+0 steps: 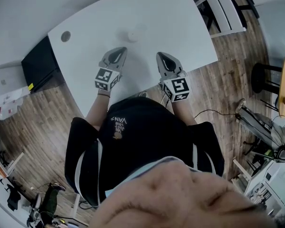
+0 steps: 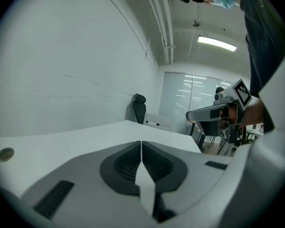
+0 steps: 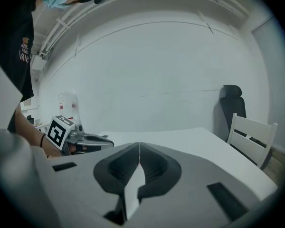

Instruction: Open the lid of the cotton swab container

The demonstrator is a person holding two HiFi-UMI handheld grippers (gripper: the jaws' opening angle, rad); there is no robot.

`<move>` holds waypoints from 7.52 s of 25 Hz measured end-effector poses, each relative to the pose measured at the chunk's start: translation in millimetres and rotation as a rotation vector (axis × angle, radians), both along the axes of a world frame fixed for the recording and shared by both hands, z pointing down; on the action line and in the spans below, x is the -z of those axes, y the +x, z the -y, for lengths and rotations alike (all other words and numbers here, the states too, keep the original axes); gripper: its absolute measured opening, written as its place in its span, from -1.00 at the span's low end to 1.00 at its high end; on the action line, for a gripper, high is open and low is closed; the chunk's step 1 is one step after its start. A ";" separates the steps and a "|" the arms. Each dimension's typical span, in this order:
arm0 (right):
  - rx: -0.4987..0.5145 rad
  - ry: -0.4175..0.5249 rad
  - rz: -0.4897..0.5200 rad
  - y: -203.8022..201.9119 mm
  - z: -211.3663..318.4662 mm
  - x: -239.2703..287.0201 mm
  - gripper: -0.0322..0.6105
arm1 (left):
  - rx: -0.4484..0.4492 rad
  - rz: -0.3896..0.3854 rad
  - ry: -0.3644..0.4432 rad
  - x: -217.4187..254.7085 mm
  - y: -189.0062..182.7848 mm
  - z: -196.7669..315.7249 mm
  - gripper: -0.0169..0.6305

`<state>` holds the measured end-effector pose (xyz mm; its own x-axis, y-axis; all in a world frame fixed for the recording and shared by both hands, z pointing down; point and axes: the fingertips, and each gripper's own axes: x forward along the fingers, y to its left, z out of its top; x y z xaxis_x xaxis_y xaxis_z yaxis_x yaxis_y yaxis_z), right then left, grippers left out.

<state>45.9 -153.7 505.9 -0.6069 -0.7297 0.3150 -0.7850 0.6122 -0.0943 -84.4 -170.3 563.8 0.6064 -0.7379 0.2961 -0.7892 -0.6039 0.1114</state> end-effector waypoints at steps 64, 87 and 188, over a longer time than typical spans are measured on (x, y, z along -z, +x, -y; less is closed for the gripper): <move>-0.034 -0.088 -0.052 19.5 9.2 -34.1 -0.86 | -0.065 0.124 -0.130 -84.0 30.4 70.6 -0.02; -0.032 -0.103 -0.052 13.3 9.3 -37.4 -0.86 | -0.102 0.232 -0.125 -92.7 39.2 78.1 -0.05; 0.422 0.219 0.016 -79.8 -33.3 99.5 0.05 | -0.100 0.409 0.231 108.2 65.5 -39.5 -0.15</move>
<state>-33.9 -120.3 406.4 -0.8680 -0.4667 0.1697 -0.4632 0.8841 0.0622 -18.8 -130.8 455.6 0.5453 -0.7566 0.3607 -0.6772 -0.6513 -0.3424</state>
